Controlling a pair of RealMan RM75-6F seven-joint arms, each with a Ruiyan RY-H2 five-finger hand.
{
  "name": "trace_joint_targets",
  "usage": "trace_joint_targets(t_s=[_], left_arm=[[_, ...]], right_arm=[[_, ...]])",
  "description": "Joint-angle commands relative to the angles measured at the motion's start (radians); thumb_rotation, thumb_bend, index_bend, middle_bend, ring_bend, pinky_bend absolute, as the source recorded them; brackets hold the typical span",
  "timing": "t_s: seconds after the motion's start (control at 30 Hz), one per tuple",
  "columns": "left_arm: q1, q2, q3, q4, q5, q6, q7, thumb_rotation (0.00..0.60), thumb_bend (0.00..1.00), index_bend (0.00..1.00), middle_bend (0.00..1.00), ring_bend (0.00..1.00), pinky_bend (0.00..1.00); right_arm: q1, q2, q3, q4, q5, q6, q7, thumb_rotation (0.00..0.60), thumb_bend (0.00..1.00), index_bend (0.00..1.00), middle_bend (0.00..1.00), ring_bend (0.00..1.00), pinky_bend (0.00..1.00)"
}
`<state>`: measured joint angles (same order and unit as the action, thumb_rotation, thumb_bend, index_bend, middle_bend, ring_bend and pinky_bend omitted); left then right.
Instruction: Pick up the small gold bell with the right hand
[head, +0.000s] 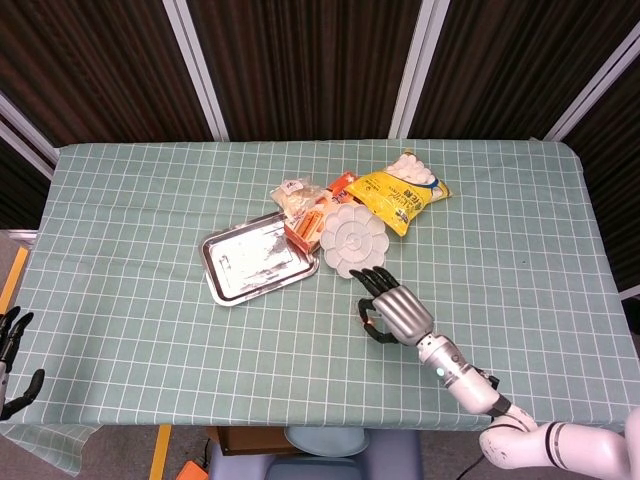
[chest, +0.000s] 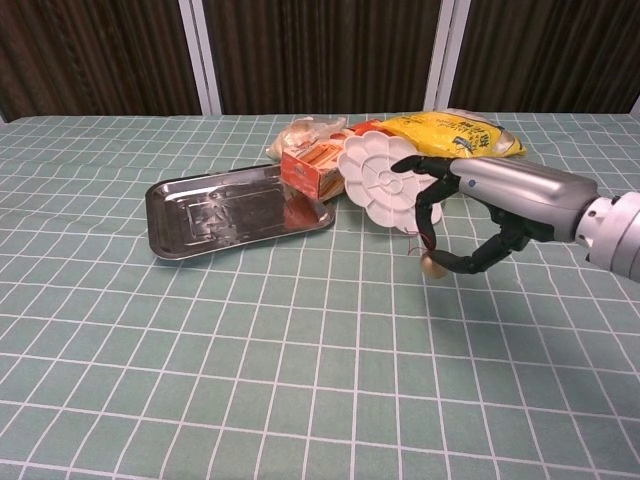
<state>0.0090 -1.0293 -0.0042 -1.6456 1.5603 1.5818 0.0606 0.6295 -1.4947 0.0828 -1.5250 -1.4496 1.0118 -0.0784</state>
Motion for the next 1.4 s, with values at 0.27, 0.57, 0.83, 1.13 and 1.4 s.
trace_joint_targets(t_s=[0.27, 0.57, 0.83, 1.13, 1.4], left_arm=[[0.005, -0.002, 0.000, 0.003, 0.008, 0.014, 0.005, 0.600, 0.39, 0.00, 0.00, 0.00, 0.07], [0.002, -0.007, 0.003, 0.000, 0.014, 0.010, 0.015, 0.600, 0.39, 0.00, 0.00, 0.00, 0.07], [0.000, -0.009, 0.001, -0.002, 0.006, 0.002, 0.022, 0.600, 0.39, 0.00, 0.00, 0.00, 0.07], [0.000, -0.010, 0.003, 0.000, 0.002, -0.005, 0.024, 0.600, 0.39, 0.00, 0.00, 0.00, 0.07], [0.002, -0.008, 0.005, -0.011, -0.009, -0.011, 0.039, 0.600, 0.40, 0.00, 0.00, 0.00, 0.07]], right_arm=[[-0.013, 0.009, -0.005, -0.020, 0.029, 0.011, -0.039, 0.600, 0.62, 0.78, 0.13, 0.00, 0.00], [0.007, -0.007, -0.004, 0.006, 0.042, -0.020, -0.067, 0.600, 0.62, 0.78, 0.13, 0.00, 0.00], [0.017, -0.047, -0.012, 0.046, 0.031, -0.040, -0.048, 0.600, 0.62, 0.78, 0.13, 0.00, 0.00], [0.029, -0.088, -0.021, 0.109, 0.047, -0.079, -0.041, 0.600, 0.62, 0.78, 0.13, 0.00, 0.00], [0.034, -0.102, -0.032, 0.135, 0.052, -0.099, -0.058, 0.600, 0.62, 0.66, 0.13, 0.00, 0.00]])
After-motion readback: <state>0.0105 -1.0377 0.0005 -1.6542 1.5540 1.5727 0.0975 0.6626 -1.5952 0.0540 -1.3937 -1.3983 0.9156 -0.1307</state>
